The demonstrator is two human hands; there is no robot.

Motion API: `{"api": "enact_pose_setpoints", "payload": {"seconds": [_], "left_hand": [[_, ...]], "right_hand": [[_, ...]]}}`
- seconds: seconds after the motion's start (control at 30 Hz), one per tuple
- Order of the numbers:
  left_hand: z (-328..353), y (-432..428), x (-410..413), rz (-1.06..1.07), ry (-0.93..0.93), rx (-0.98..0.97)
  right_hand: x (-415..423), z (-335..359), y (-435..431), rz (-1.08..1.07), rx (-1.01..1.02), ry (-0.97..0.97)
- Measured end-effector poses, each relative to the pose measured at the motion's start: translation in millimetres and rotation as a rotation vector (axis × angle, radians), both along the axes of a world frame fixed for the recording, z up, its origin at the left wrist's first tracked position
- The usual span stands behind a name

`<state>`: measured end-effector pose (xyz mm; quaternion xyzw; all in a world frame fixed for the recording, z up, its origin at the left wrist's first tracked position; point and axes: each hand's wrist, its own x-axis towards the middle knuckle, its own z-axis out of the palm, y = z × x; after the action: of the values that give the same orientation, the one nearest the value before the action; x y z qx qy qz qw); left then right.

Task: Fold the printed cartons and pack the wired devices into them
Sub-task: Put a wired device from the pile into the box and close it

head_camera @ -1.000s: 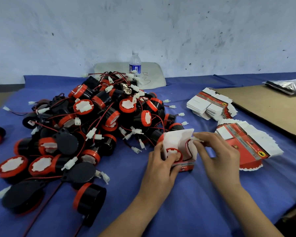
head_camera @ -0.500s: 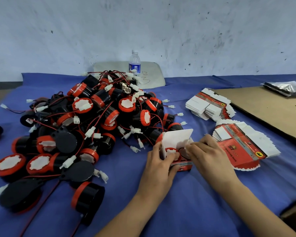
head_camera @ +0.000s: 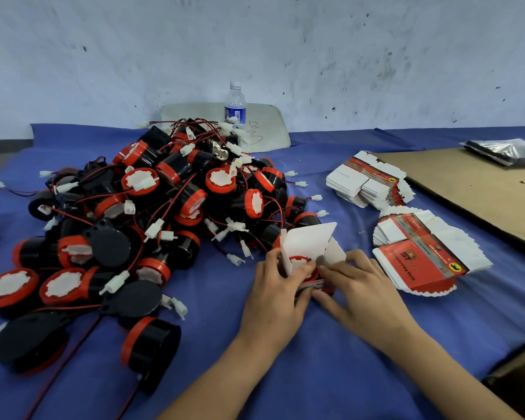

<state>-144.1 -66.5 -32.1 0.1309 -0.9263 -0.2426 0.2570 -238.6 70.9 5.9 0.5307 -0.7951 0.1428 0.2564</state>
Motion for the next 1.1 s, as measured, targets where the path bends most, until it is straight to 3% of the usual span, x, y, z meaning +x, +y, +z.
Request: {"api": "enact_pose_setpoints", "payload": {"seconds": [0.33,0.57,0.77,0.97,1.03,1.1], "left_hand": [[3.7,4.3,0.7,0.037,-0.040,-0.068],[3.7,4.4,-0.3,0.073,-0.067,-0.093],[1.1,4.4,0.3,0.070,-0.006,-0.123],[0.5,5.2,1.1,0.017,0.171,0.154],[-1.8,3.8,0.3,0.034,0.160,0.231],[-2.5,2.8,-0.2,0.022,0.123,0.216]], "right_hand": [[1.5,-1.3,-8.3,-0.043,0.036,0.006],[20.8,-23.7,-10.4,-0.165,-0.172,-0.118],[18.9,-28.0,-8.2,-0.110,-0.191,-0.095],[6.5,-26.6,-11.7,-0.119,-0.218,-0.333],[2.7,-29.6,-12.3,-0.090,-0.272,-0.465],[4.0,-32.3,-12.3,-0.079,-0.284,-0.475]]}}
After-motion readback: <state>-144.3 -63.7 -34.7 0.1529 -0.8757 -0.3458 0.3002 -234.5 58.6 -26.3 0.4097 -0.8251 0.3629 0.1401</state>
